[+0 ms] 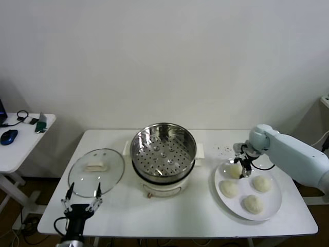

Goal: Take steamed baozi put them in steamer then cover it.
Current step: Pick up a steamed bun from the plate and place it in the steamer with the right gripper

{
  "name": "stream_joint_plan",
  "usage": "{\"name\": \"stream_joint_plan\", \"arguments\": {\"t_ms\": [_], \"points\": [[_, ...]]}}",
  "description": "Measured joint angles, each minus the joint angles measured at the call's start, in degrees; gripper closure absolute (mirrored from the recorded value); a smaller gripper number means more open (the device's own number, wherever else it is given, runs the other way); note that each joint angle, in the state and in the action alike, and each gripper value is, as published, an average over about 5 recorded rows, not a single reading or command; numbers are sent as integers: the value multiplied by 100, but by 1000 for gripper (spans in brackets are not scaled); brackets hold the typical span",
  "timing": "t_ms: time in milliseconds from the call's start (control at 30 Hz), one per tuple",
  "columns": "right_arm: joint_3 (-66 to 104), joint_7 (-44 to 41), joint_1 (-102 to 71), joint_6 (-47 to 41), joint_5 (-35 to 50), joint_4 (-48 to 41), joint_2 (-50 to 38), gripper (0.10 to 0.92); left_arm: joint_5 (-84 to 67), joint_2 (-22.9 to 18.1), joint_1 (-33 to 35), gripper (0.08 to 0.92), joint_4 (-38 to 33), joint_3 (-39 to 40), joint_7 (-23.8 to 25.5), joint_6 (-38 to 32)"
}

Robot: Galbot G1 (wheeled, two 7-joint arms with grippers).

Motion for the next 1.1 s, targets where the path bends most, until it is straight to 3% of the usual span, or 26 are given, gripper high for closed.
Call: {"name": "stream_joint_plan", "arguments": {"t_ms": [633,1100], "points": [[-2120,-62,3117,1208,596,870,840,289,10,33,91,177,-88,63,23,1],[-2519,29,3890,2151,-111,1214,2246,287,13,149,205,177,-126,129,45,60]]}}
